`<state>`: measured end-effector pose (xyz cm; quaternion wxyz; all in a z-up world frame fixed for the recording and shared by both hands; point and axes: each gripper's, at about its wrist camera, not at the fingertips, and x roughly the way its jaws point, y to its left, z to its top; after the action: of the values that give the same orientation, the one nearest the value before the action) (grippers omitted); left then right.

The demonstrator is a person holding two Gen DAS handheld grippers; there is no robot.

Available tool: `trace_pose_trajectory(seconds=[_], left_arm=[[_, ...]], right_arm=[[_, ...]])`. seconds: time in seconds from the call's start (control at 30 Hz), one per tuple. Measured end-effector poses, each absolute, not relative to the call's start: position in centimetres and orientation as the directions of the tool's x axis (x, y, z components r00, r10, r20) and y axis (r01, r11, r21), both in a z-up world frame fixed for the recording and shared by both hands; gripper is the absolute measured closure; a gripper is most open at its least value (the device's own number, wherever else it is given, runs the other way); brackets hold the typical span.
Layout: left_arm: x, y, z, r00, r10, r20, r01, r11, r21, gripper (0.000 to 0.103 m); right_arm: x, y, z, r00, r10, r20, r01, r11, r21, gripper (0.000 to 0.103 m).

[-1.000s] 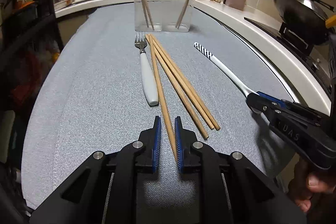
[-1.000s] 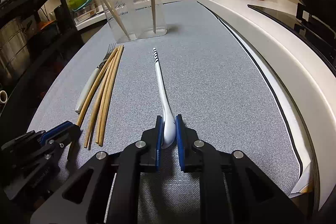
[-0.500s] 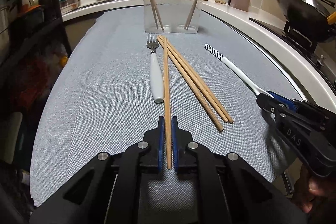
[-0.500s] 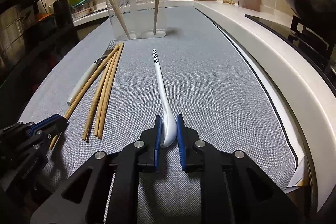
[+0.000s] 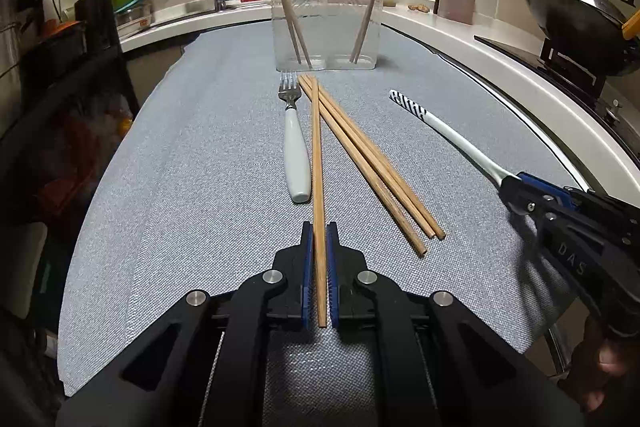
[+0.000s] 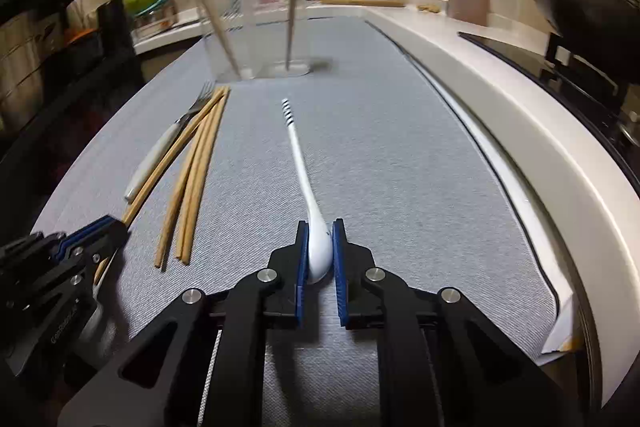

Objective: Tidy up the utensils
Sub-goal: 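Close the left tool on a wooden chopstick while the right tool grasps the white striped spoon, then lift the chopstick and spoon and carry both above the clear container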

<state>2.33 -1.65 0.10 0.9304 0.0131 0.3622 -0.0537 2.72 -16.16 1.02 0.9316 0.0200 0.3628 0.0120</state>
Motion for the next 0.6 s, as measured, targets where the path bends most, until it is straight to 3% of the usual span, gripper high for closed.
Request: trace_pose_trajectory(seconds=[0.6], left_arm=[[2.31, -2.12, -0.09, 0.740, -0.086, -0.667, 0.118, 0.993, 0.003, 0.096]], right_arm=[[2.86, -16.08, 0.67, 0.727, 0.048, -0.685, -0.027, 0.999, 0.041, 0.090]])
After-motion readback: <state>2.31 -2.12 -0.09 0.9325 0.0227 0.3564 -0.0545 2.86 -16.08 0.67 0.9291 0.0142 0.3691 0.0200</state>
